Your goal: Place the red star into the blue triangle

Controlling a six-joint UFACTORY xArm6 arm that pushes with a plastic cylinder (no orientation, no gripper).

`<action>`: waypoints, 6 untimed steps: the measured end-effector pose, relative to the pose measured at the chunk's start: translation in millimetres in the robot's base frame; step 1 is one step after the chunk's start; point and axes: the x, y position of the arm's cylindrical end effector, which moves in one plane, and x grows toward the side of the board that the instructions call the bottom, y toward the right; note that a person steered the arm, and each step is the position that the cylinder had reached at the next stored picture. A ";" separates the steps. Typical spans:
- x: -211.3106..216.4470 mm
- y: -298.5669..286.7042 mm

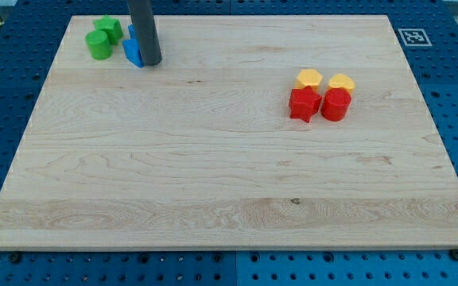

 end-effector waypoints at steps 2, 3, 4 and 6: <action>0.2 -0.6; 0.4 0.8; 31.6 21.0; 40.5 24.8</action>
